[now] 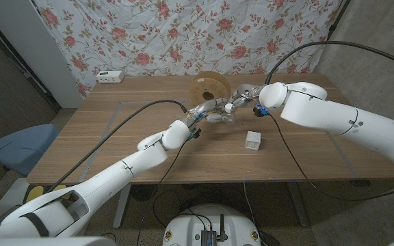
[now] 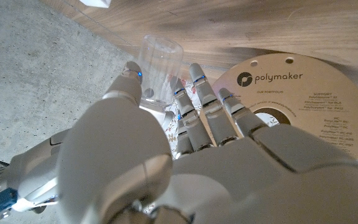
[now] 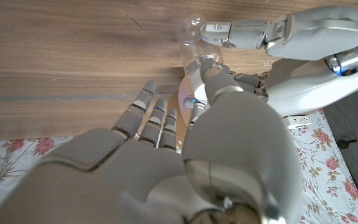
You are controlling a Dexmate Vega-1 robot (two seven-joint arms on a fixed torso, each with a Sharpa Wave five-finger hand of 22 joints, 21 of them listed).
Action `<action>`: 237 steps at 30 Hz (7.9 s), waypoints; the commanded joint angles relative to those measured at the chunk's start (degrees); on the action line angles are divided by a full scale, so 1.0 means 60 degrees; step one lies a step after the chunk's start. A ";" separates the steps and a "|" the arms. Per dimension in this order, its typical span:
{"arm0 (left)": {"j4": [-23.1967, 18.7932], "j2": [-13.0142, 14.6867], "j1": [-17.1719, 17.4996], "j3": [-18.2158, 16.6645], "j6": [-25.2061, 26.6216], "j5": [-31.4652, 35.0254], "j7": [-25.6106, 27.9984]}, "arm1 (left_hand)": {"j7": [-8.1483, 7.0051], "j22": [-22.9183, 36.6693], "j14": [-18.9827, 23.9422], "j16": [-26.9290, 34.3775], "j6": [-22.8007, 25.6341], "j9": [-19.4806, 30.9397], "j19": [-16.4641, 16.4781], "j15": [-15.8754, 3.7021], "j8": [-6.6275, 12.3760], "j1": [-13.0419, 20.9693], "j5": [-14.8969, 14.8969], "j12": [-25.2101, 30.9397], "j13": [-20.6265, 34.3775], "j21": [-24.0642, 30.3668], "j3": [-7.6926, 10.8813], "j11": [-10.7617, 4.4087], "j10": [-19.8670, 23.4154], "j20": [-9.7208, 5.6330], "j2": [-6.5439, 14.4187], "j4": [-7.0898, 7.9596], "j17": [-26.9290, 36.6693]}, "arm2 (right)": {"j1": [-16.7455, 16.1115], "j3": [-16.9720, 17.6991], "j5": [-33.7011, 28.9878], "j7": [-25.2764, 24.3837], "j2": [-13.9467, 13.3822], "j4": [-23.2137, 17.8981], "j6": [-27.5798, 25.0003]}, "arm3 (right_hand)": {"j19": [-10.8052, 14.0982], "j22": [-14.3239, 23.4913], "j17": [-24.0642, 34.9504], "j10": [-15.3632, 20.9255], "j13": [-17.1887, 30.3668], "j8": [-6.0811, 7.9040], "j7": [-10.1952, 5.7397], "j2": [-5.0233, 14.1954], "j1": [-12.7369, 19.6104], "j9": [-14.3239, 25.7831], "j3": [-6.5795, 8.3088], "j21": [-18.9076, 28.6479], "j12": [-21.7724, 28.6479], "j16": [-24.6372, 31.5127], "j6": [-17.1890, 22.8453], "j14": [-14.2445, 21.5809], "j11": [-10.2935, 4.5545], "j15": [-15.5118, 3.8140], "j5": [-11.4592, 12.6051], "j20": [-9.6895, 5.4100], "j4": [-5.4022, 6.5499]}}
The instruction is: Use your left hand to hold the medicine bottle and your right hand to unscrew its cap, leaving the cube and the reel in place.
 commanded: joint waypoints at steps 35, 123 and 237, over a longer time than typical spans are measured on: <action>0.0109 -0.0020 -0.0050 0.0003 -0.0062 -0.0037 0.0009 | -0.0077 0.0026 0.0075 -0.0031 0.0035 0.0050 -0.0065 -0.0929 -0.0023 -0.0018 0.0039 0.0064 0.0024 0.0006 0.0168 -0.0003 0.0083 -0.0898 0.0038 -0.0032 -0.0002 | -0.0109 0.0619 0.0526 0.1002 -0.0046 0.0303 0.0563 | -0.0572 0.0043 0.0151 -0.0822 0.0025 -0.1133 0.0532 -0.0300 -0.0007 -0.0260 -0.0081 -0.0009 -0.0065 -0.0047 -0.1868 -0.0667 0.0319 0.0330 0.0147 0.0062 0.0284; -0.0034 0.0014 -0.0132 0.0051 0.0031 0.0306 0.0014 | -0.0083 0.0026 0.0088 -0.0020 0.0047 0.0051 -0.0078 -0.0941 -0.0022 -0.0057 0.0033 0.0062 0.0026 0.0004 0.0319 -0.0006 0.0093 -0.0898 -0.0006 -0.0047 0.0004 | 0.1954 -0.2514 -0.0636 -0.0394 0.0235 -0.0184 -0.1649 | 0.0412 0.0037 -0.0102 -0.0433 0.0043 -0.0434 0.1520 -0.1304 -0.3510 -0.0045 -0.1997 0.0160 0.0240 0.0036 -0.1054 0.0063 0.1387 0.1878 -0.0240 0.1593 0.1022; 0.0243 -0.0008 -0.0224 0.0057 -0.0113 0.0190 -0.0052 | -0.0093 0.0027 0.0100 -0.0012 0.0039 0.0051 -0.0076 -0.0944 -0.0024 -0.0102 0.0030 0.0065 0.0032 0.0007 0.0438 -0.0033 0.0080 -0.0887 -0.0040 -0.0051 0.0006 | 0.1360 -0.2304 -0.1290 -0.1104 0.0235 -0.0389 -0.1613 | 0.0857 0.0045 0.0049 0.0676 0.0067 0.1188 0.0903 -0.1400 -0.3299 0.0756 -0.1961 -0.0020 -0.0037 0.0028 0.0110 0.0692 0.0966 0.0952 -0.0258 0.0863 0.0606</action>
